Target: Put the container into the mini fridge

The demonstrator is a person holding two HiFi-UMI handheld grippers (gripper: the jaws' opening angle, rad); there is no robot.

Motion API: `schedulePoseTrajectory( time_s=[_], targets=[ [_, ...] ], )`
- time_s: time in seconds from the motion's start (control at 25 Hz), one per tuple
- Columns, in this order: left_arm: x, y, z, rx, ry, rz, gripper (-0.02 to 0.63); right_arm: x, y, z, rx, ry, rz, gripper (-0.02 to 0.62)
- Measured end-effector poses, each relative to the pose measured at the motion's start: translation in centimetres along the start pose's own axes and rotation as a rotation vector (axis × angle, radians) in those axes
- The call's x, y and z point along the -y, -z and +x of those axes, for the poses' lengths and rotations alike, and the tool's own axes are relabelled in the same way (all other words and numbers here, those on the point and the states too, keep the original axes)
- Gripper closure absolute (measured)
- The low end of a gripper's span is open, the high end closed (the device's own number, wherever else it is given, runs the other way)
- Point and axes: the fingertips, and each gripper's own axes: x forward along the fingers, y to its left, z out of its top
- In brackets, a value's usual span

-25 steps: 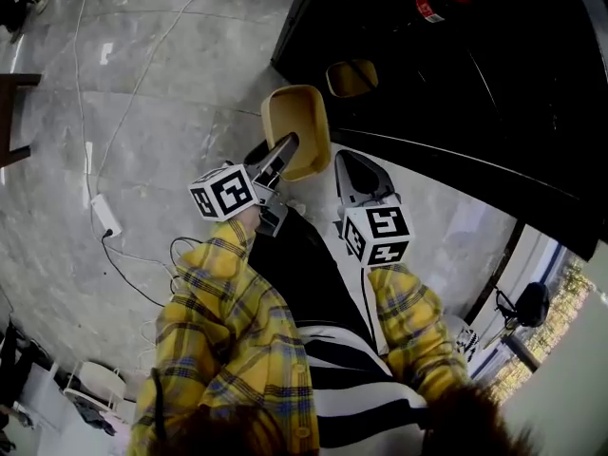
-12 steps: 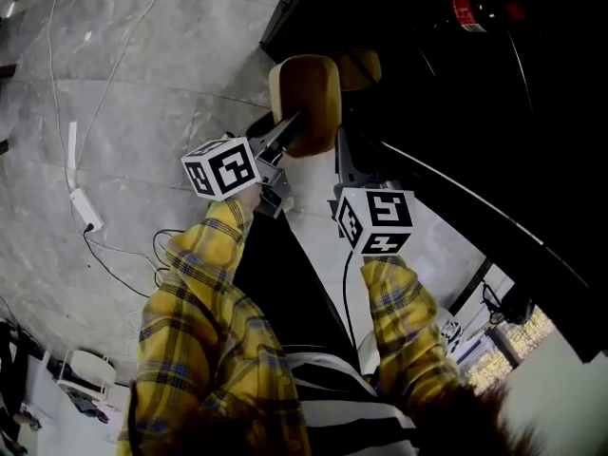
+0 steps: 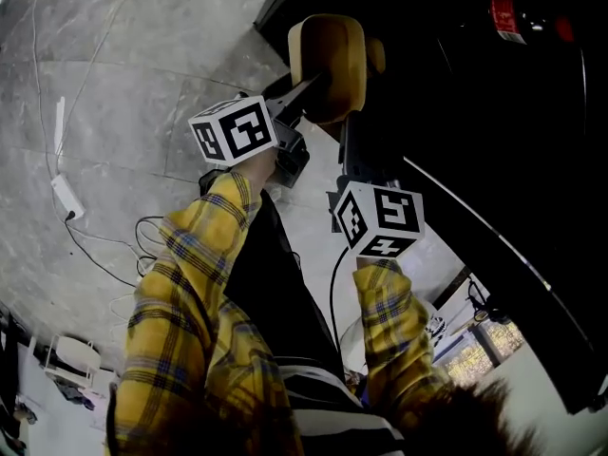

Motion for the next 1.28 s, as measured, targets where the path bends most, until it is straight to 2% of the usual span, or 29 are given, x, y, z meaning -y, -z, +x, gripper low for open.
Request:
schedulePoseTrajectory(
  time_s=[0.2,0.48,0.72,0.92,1.12,1.28],
  targets=[
    [-0.6,-0.7,2.7,0.038,0.017,-0.029,0.393,0.8,0.3,1.0,0.004,0.002,0.016,0.569],
    [-1.6,-0.6,5.8,0.049,0.008,-0.029,0.393,1.7,1.8,1.5,0.008,0.005,0.033,0.569],
    [-3.0,-0.8,7.4,0.047,-0.061,-0.014,0.391,2.5,2.1,1.9,0.009,0.017,0.037,0.569],
    [-3.4,-1.4,8.9,0.061,-0.151,0.047,0.393,2.3,2.4,2.1,0.002,0.014,0.044,0.569],
    [-3.7,-1.5,10.0,0.022,-0.203,0.094,0.393,2.3,2.3,2.1,0.007,0.019,0.047,0.569],
    [-4.2,-1.3,10.6,-0.003,-0.221,0.088,0.393,2.4,2.4,1.9,0.015,0.023,0.052,0.569]
  ],
)
